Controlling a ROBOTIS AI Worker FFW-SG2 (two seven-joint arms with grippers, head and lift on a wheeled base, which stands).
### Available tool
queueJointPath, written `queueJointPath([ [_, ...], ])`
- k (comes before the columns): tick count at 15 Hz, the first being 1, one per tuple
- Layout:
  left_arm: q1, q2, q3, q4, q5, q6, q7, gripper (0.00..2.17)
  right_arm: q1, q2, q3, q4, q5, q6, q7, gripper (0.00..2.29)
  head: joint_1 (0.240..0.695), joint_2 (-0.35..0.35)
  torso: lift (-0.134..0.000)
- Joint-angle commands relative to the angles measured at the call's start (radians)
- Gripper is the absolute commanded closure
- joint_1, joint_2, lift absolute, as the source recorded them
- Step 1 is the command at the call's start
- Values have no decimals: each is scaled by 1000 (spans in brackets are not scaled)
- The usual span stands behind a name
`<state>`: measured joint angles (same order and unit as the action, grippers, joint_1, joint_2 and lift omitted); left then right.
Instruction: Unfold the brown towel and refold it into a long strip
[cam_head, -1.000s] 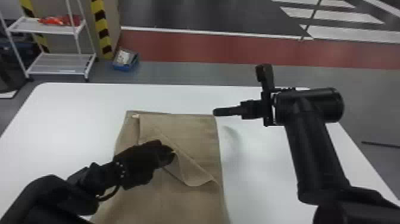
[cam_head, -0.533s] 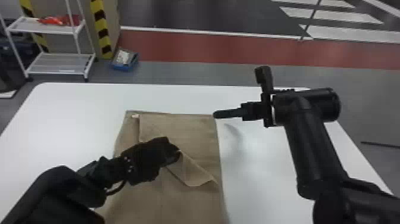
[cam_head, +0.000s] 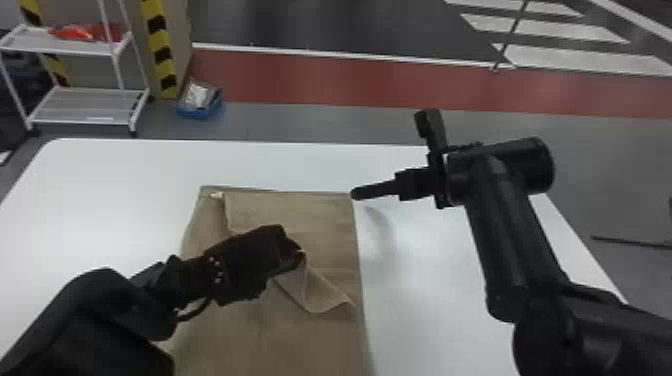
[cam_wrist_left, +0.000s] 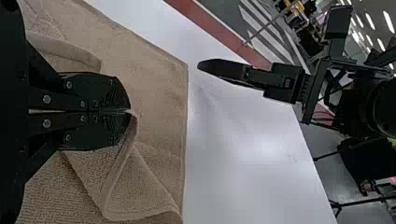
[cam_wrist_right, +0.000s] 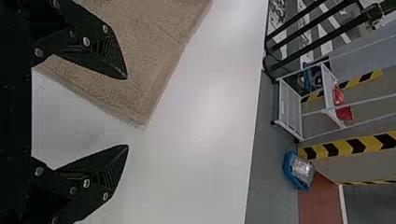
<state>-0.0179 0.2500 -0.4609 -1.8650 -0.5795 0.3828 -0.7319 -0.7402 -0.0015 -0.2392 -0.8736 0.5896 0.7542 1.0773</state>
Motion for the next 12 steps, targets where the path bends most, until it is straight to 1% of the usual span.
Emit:
queueJointPath([
  [1, -4, 0, -1, 1, 1, -3, 0, 1912, -4, 2, 1, 4, 9, 0, 3, 616, 695, -170, -123],
  [2, -4, 0, -1, 1, 3, -3, -1, 1916, -4, 2, 3, 4, 15, 0, 3, 677, 695, -170, -123],
  [3, -4, 0, -2, 1, 3, -3, -1, 1916, -4, 2, 9, 4, 24, 12, 0, 670, 695, -171, -123],
  [4, -4, 2, -2, 1, 3, -3, 0, 1916, -4, 2, 32, 4, 39, 37, -14, 518, 695, -172, -123],
  [5, -4, 2, -2, 1, 3, -3, -1, 1916, -1, 2, 63, 4, 67, 52, -27, 414, 695, -174, -123],
  [6, -4, 3, -2, 1, 3, -3, 0, 1916, 9, 2, 104, 1, 113, 55, -51, 356, 695, -176, -123],
  [7, -4, 5, -1, 1, 3, -3, 0, 1916, 24, 2, 152, -7, 165, 40, -71, 238, 695, -178, -123],
  [8, -4, 6, -1, 1, 4, -3, 0, 1912, 33, 2, 178, -13, 187, 18, -77, 110, 695, -186, -123],
  [10, -4, 11, -1, 1, 7, -3, 0, 1916, 48, 2, 232, -16, 226, -37, -97, 110, 695, -193, -123],
  [11, -4, 12, -1, 1, 9, -3, 2, 1916, 56, 2, 244, -18, 245, -71, -105, 110, 695, -193, -123],
  [12, -4, 14, 1, 1, 10, -3, 2, 1916, 61, 2, 244, -19, 246, -120, -106, 113, 695, -192, -123],
])
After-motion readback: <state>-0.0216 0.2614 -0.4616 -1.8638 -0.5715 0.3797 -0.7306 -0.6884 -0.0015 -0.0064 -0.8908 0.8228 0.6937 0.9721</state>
